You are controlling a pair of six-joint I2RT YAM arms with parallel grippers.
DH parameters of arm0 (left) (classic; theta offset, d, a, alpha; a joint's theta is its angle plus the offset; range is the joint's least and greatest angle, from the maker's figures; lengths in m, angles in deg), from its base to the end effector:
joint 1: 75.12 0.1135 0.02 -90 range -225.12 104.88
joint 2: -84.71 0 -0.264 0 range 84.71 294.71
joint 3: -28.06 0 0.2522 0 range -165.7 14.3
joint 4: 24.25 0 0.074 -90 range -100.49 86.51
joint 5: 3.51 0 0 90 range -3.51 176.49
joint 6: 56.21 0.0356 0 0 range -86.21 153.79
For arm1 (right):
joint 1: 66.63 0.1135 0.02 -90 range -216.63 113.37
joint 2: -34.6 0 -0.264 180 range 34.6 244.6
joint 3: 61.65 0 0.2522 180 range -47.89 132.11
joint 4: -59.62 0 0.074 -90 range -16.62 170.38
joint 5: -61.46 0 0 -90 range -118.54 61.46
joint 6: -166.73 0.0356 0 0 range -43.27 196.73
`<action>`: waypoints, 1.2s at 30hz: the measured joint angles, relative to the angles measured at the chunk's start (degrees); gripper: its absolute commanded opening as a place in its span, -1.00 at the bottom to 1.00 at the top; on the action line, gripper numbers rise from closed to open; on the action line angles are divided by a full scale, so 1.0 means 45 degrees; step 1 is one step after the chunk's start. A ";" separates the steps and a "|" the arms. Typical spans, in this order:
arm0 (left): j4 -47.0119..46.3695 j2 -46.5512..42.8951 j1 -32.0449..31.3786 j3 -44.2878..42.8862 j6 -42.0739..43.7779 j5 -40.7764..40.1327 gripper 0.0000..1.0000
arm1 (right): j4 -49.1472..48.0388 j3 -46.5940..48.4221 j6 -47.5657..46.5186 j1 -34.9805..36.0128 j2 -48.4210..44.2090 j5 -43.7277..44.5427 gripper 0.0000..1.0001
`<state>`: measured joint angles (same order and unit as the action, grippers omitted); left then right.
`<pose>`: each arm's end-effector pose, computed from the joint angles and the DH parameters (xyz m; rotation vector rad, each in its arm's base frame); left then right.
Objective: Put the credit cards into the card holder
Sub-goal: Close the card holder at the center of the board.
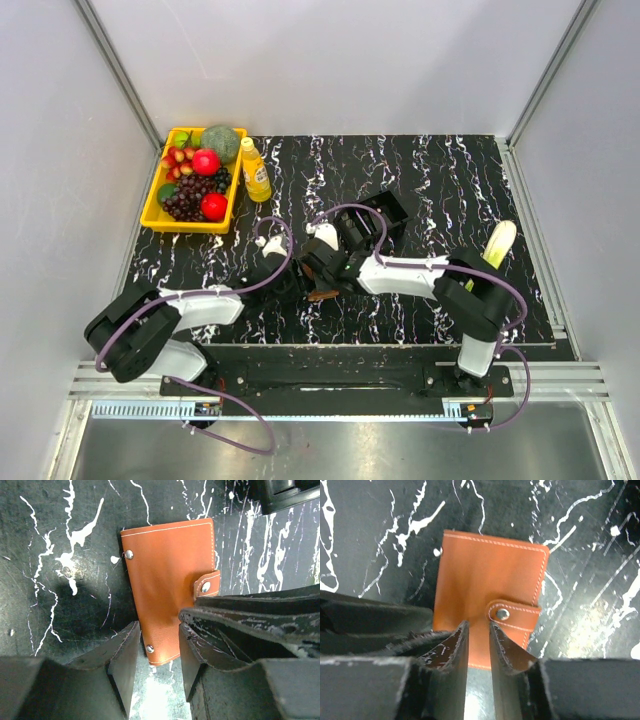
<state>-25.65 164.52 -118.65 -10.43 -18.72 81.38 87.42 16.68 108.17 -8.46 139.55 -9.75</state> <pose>0.1810 -0.1676 0.1366 -0.2365 2.3761 -0.7578 0.2082 0.3136 0.1680 -0.4425 2.4285 0.2680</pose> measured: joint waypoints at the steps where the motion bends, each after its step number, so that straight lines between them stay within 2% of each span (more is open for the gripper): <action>1: 0.0121 -0.0087 0.0000 0.0000 0.0024 -0.0010 -0.16 | -0.0155 -0.0243 0.0010 0.0000 -0.0199 -0.0068 -0.46; 4: 0.0466 -0.0641 0.0000 0.0000 0.0083 -0.0078 -0.14 | -0.0209 -0.0962 -0.0015 -0.0005 -0.1010 -0.0126 -0.42; 9: 0.1015 -0.1564 0.0087 -0.0233 0.0529 -0.0432 -0.11 | -0.0325 -0.1248 -0.0034 -0.0015 -0.2375 -0.0165 -0.47; 11: 0.1224 -0.1549 0.0209 -0.0597 0.0874 -0.0476 -0.10 | -0.0491 -0.1399 -0.0029 -0.0019 -0.2924 -0.0049 -0.56; 13: 0.1282 -0.1462 0.0359 -0.0957 0.1234 -0.0447 -0.10 | -0.0563 -0.1622 0.0029 -0.0102 -0.3458 0.0087 -0.85; 15: 0.1219 -0.1214 0.0495 -0.1311 0.1647 -0.0228 -0.09 | -0.0568 -0.1783 0.0194 -0.0374 -0.3706 0.0087 -1.00; 21: 0.0772 0.0039 0.0719 -0.1933 0.2652 0.0903 -0.12 | -0.0500 -0.2079 0.0437 -0.1423 -0.3254 -0.0350 -1.00; 36: -0.0228 0.1666 0.1326 -0.2050 0.3623 0.3303 -0.21 | -0.0729 -0.2079 0.0452 -0.1719 -0.1982 -0.1671 -1.00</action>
<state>-26.68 172.01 -112.68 -19.66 -2.42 96.24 84.14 7.33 110.20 -16.19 130.63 -17.27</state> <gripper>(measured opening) 0.396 0.009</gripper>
